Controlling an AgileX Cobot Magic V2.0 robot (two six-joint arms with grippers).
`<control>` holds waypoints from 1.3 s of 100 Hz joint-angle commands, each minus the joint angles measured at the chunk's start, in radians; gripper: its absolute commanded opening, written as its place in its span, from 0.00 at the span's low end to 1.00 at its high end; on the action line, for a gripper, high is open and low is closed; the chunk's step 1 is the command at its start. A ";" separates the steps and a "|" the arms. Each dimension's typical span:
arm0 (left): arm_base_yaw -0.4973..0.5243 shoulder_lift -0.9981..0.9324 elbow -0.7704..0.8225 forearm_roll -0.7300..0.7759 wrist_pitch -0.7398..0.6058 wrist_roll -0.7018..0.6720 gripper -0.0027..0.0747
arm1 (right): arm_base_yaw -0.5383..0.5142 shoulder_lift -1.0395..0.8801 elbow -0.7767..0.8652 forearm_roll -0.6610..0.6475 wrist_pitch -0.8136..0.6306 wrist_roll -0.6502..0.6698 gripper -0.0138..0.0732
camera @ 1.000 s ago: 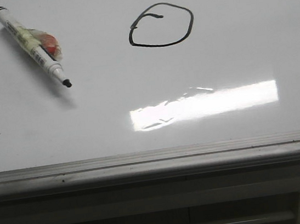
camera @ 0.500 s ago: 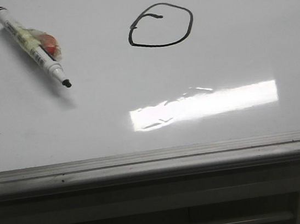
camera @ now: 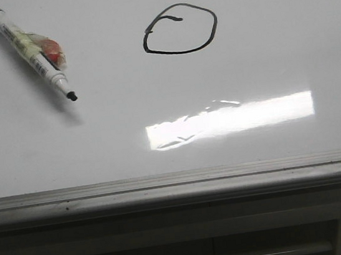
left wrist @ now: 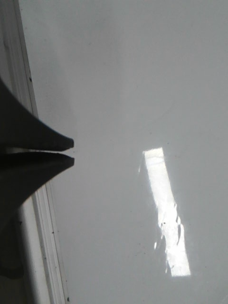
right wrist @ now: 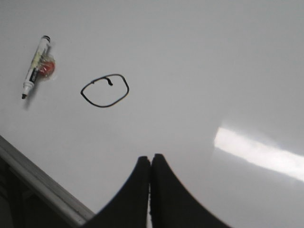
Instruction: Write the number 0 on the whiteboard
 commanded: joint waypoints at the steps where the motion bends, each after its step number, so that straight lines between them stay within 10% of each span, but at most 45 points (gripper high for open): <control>1: 0.000 -0.022 0.032 0.000 -0.053 -0.011 0.01 | -0.153 0.050 0.020 0.102 -0.151 -0.036 0.09; 29: 0.000 -0.022 0.032 0.000 -0.053 -0.011 0.01 | -0.673 0.063 0.305 0.768 -0.591 -0.538 0.09; 43: 0.000 -0.022 0.032 0.000 -0.053 -0.011 0.01 | -0.776 0.057 0.395 0.768 -0.646 -0.555 0.09; 64: 0.000 -0.022 0.032 0.000 -0.053 -0.011 0.01 | -0.789 -0.059 0.392 0.768 -0.349 -0.555 0.09; 130: 0.000 -0.022 0.032 0.000 -0.053 -0.011 0.01 | -0.791 -0.062 0.392 0.759 -0.355 -0.555 0.09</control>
